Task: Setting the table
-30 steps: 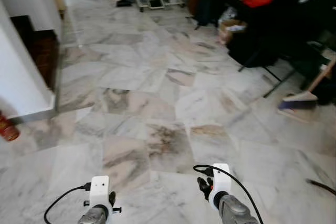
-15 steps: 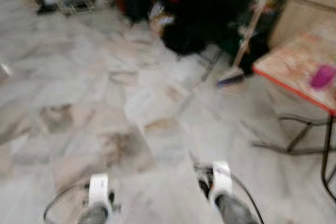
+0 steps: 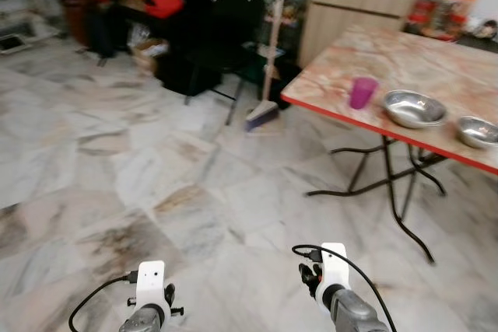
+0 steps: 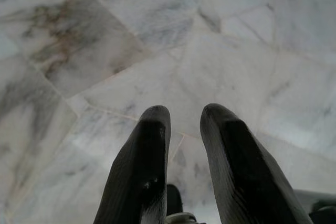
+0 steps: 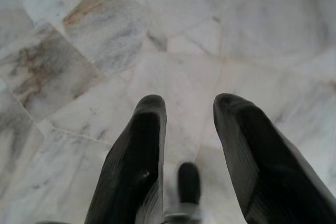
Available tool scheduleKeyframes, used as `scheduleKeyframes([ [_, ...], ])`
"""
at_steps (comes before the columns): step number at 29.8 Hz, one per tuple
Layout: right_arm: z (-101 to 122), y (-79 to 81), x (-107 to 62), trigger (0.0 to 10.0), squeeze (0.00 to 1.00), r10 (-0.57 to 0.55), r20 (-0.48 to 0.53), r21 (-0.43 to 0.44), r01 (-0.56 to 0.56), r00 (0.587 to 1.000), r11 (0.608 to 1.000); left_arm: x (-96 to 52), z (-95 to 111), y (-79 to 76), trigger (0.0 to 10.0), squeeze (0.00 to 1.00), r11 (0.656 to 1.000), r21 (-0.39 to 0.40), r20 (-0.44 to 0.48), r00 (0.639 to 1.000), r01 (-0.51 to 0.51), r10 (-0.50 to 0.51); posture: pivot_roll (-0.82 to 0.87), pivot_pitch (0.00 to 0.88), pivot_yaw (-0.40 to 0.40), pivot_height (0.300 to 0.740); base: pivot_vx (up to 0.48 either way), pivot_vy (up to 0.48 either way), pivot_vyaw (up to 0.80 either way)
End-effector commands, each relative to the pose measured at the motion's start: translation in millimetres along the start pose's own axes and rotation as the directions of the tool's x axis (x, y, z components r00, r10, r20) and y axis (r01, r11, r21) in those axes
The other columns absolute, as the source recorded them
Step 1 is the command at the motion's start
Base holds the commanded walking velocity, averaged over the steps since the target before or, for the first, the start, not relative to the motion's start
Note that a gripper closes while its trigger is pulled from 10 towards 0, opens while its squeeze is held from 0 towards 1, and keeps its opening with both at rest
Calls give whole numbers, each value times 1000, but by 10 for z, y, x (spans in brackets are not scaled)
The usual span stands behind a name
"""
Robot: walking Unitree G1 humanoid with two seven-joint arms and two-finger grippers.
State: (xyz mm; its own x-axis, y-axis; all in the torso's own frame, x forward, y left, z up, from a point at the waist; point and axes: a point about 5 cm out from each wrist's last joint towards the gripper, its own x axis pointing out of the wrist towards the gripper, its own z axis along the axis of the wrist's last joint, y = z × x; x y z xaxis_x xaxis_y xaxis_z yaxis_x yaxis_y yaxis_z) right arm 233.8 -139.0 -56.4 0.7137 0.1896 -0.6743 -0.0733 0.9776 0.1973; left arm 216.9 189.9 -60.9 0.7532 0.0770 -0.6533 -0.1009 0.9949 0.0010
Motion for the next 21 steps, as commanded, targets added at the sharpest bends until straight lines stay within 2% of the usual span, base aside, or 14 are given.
scheduleKeyframes([
  [1, 17, -10, 2, 10000, 0, -4, 1, -5, 4, 1000, 1000, -2, -5, 2, 10000, 0, 1000, -4, -1, 1000, -1, 1, 128, 0, -20, 740, 0, 0, -800],
  [3, 13, -5, 3, 10000, 0, -3, 1, -5, 3, 1000, 1000, -3, -2, 5, 10000, 0, 1000, 10, 2, 1000, 2, -2, 127, 0, -18, 740, 0, 0, -800],
  [6, 13, 0, 4, 10000, 0, -2, 1, -3, 2, 1000, 1000, 2, 10, -7, 10000, 0, 1000, 12, 5, 1000, 8, -8, 128, 0, -17, 740, 0, -480, -800],
  [8, 11, 3, 4, 10000, 0, -1, 0, -3, 1, 1000, 1000, 3, 14, 3, 10000, 0, 1000, -22, 7, 1000, -2, 2, 130, 0, -18, 740, 0, 0, -800],
  [21, 6, 4, 3, 10000, 0, -2, -1, -1, 2, 1000, 1000, 0, 7, 0, 10000, 0, 1000, -20, 8, 1000, 6, -6, 133, 0, -15, 740, 0, 0, -800],
])
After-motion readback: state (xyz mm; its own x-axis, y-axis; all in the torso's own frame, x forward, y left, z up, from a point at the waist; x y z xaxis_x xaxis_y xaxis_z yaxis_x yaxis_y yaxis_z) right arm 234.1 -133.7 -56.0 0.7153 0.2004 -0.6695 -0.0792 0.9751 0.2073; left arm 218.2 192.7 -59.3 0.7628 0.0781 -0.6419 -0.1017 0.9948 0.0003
